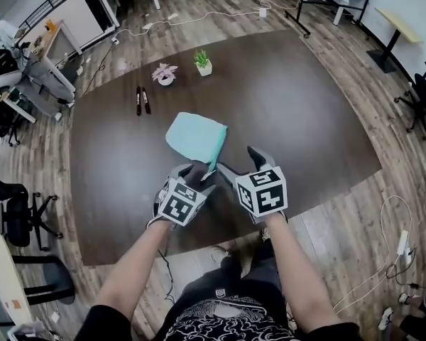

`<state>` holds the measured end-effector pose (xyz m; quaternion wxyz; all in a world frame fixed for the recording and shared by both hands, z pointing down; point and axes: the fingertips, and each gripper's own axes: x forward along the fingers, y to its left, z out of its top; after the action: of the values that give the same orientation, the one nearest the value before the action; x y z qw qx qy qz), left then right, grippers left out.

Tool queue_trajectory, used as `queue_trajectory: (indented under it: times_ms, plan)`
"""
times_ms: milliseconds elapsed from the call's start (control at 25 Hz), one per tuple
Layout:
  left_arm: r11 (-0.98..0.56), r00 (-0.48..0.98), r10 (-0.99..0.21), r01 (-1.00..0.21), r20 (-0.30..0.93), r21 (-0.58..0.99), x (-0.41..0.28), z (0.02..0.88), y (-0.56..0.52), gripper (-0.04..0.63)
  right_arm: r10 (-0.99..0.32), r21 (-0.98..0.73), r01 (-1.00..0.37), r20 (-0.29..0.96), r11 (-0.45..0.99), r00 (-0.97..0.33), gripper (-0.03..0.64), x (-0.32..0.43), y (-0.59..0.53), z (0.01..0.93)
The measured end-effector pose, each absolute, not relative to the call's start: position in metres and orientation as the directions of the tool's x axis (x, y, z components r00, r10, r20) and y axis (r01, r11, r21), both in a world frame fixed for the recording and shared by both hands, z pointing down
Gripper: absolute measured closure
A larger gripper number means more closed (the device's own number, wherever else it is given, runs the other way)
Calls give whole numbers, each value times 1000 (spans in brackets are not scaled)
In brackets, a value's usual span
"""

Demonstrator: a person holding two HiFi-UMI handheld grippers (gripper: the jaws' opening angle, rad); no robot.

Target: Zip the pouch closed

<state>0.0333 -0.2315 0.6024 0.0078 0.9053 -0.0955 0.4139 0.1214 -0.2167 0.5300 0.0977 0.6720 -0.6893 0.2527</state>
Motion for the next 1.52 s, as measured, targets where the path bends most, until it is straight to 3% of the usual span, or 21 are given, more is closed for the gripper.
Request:
queue_trajectory:
  times_ms: [80,160,440,800,1520]
  plan:
    - [-983,634,-162,-173,756,-65,33,605,-231,269,-876,-220,-975,477,-42,-70,236,121,-214,532]
    - [-984,631,-161,-165,759,-72,33,605,-230,358,-875,-224,-973,479,-49,-66,236,120,-212,534]
    - [-987,631,-150,-142,761,-77,38,610,-228,412,-873,-234,-970,484,-58,-65,236,122,-208,539]
    - [-988,614,-133,-145,778,-54,35,616,-228,563,-871,-245,-968,486,-51,-77,237,127,-208,543]
    - [-917,706,-56,-317,706,244,21,576,-235,571,-865,-251,-965,462,81,-193,236,122,-220,522]
